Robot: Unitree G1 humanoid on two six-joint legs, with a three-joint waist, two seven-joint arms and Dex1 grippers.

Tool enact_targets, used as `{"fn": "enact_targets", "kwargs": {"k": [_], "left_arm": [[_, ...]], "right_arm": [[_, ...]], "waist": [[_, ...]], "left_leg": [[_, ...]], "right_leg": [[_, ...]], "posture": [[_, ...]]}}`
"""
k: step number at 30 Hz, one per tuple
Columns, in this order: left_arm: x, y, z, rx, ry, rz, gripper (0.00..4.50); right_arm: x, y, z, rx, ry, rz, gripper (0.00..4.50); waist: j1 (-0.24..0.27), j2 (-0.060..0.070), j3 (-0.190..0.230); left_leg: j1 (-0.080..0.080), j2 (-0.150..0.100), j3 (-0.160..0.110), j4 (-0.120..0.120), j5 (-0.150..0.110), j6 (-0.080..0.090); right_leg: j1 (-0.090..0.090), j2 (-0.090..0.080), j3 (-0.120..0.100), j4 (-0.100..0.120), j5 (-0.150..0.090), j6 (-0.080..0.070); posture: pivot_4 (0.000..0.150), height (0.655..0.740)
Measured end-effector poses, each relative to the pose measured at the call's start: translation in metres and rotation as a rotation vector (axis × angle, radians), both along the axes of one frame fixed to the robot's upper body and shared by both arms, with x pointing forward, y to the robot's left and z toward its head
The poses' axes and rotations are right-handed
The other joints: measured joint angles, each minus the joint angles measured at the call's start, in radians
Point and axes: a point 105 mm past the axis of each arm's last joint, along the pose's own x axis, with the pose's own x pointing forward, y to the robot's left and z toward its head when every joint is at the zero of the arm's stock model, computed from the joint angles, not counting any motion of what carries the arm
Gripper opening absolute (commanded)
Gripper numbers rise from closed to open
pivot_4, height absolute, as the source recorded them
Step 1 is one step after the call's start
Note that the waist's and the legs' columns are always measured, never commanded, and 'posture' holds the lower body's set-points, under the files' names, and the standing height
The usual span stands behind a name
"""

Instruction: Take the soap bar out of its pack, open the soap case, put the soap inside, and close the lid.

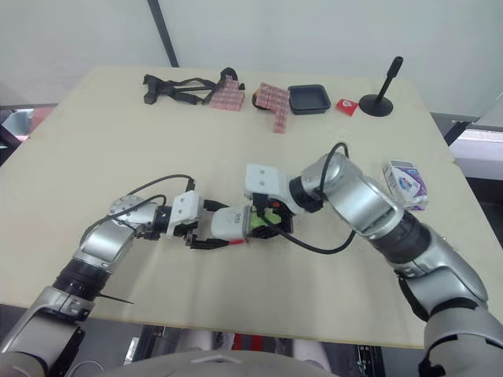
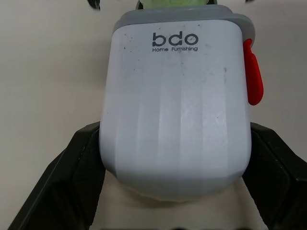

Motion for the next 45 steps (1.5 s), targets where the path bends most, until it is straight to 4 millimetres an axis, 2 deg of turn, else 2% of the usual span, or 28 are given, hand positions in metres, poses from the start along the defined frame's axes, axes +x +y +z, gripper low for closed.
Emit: {"fn": "enact_targets", "kwargs": {"k": [4,7,11,15,18,22,33,37,45], "left_arm": [[0.000,0.001,-0.001,0.008,0.000,-0.003,3.65],[0.000,0.001,-0.001,0.010,0.000,-0.006,3.65],[0.000,0.002,-0.002,0.014,0.003,-0.003,3.65],[0.001,0.002,-0.002,0.015,0.004,-0.001,3.65],[0.001,0.003,-0.003,0.015,0.005,0.000,3.65],[0.001,0.002,-0.002,0.015,0.004,0.000,3.65],[0.001,0.002,-0.002,0.014,0.003,0.002,3.65],[0.002,0.002,-0.002,0.014,0.003,0.003,3.65],[0.002,0.004,-0.002,0.022,0.003,0.003,3.65]], "right_arm": [[-0.002,-0.012,0.015,0.077,0.048,-0.024,4.46],[0.002,-0.025,0.024,0.112,0.055,-0.072,3.60],[0.017,-0.062,0.019,0.044,0.039,-0.202,2.25],[0.023,-0.094,-0.003,-0.095,0.018,-0.266,0.91],[0.020,-0.102,-0.023,-0.155,0.030,-0.255,0.03],[0.011,-0.093,-0.040,-0.177,0.044,-0.190,0.03],[0.006,-0.064,-0.054,-0.164,-0.005,-0.073,0.03],[0.010,-0.067,-0.062,-0.193,-0.003,-0.082,0.03],[0.016,-0.086,-0.059,-0.253,-0.017,-0.101,0.03]], "waist": [[0.002,0.000,0.000],[0.005,0.000,0.000],[0.016,0.000,0.000],[0.019,0.000,0.000],[0.015,0.000,0.000],[0.012,0.000,0.000],[0.012,0.000,0.000],[0.012,0.000,0.000],[0.011,0.000,0.000]], "left_leg": [[-0.001,0.000,0.000,0.000,0.000,0.000],[-0.001,0.000,0.000,0.000,0.000,0.000],[-0.001,0.000,0.000,0.001,0.000,0.000],[-0.003,0.000,0.000,0.001,0.000,0.000],[-0.003,0.000,0.001,0.000,0.000,0.000],[-0.003,0.000,0.001,0.000,0.000,0.000],[-0.002,0.000,0.001,0.001,0.000,0.000],[-0.002,0.000,0.001,0.001,0.000,0.000],[-0.002,0.000,0.001,0.001,0.000,0.000]], "right_leg": [[0.000,0.000,0.001,0.000,0.000,0.000],[0.000,0.000,0.001,0.000,0.000,0.000],[0.000,0.001,0.001,0.000,0.000,0.000],[0.001,0.001,0.002,-0.001,0.000,0.000],[0.002,0.001,0.003,-0.001,0.000,0.000],[0.001,0.001,0.003,-0.001,0.000,0.000],[0.001,0.001,0.003,-0.001,0.000,0.000],[0.001,0.001,0.003,-0.001,0.000,0.000],[0.001,0.001,0.003,-0.001,0.000,0.000]], "posture": [[0.150,0.7400],[0.150,0.7400],[0.150,0.7400],[0.150,0.7400],[0.150,0.7400],[0.150,0.7400],[0.150,0.7400],[0.150,0.7400],[0.150,0.7400]]}}
